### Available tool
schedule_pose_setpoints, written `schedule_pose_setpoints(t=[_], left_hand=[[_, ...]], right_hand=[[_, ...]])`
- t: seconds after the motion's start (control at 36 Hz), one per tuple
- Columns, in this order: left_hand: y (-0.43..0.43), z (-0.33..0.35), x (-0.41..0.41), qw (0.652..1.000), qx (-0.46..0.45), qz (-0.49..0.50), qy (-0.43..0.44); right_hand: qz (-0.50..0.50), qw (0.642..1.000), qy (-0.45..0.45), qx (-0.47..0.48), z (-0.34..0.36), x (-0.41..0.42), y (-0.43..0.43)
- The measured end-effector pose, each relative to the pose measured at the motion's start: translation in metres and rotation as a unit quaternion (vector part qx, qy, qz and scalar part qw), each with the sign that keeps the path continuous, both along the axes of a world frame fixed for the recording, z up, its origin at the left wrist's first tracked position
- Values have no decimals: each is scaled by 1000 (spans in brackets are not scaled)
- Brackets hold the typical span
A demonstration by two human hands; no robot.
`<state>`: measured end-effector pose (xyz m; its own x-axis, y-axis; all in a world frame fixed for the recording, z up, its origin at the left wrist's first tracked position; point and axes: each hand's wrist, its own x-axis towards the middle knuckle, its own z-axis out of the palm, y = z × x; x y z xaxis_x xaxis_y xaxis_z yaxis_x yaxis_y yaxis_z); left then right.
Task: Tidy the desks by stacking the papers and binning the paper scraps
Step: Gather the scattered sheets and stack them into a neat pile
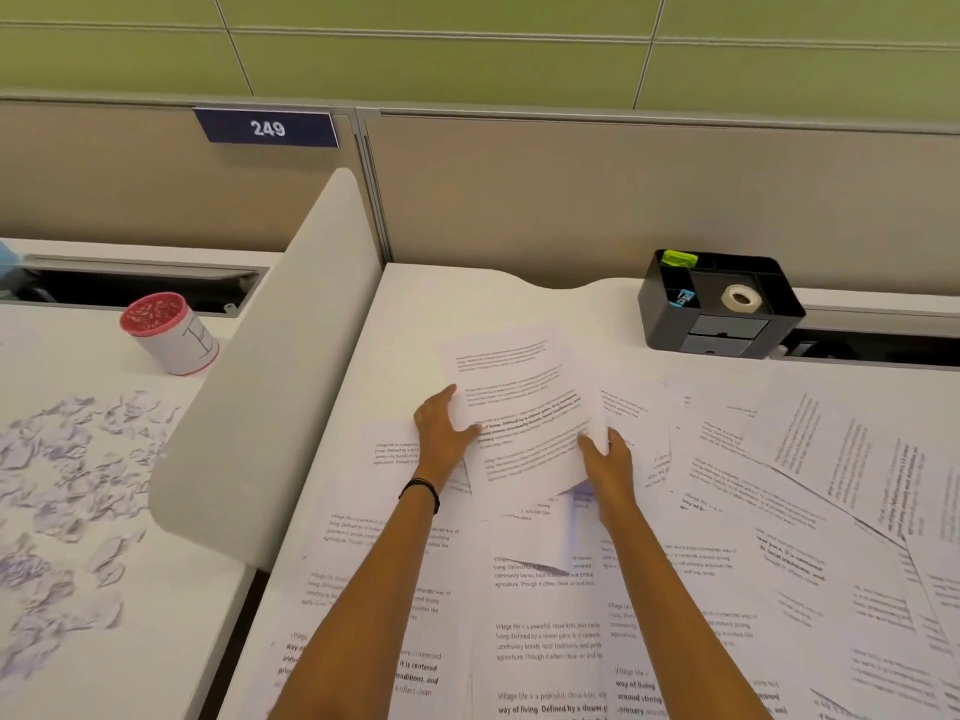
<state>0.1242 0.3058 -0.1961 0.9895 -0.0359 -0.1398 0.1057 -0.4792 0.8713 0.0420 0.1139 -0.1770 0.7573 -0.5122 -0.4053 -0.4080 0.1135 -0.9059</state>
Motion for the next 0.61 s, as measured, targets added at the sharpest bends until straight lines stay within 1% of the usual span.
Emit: schedule_pose_setpoints(t=[0.08,0.17,0.28,0.36,0.47,0.61], left_hand=[[3,0,-4,1000,8,-29,-4],[7,2,-7,999,-9,-44,1],[13,5,-10,998,-13,-58,-1],[17,5,-13,998,20,-63,-14],[21,3,-18,996,81,-29,-35],[27,0,-27,997,76,-13,-25]], right_hand=[[2,1000,11,13,3,3,-6],[6,999,25,28,5,3,-14],[9,999,31,12,3,-4,-23],[-2,999,29,-14,3,-9,-29],[23,998,42,-37,7,-16,-35],[82,992,81,-60,10,-22,-40]])
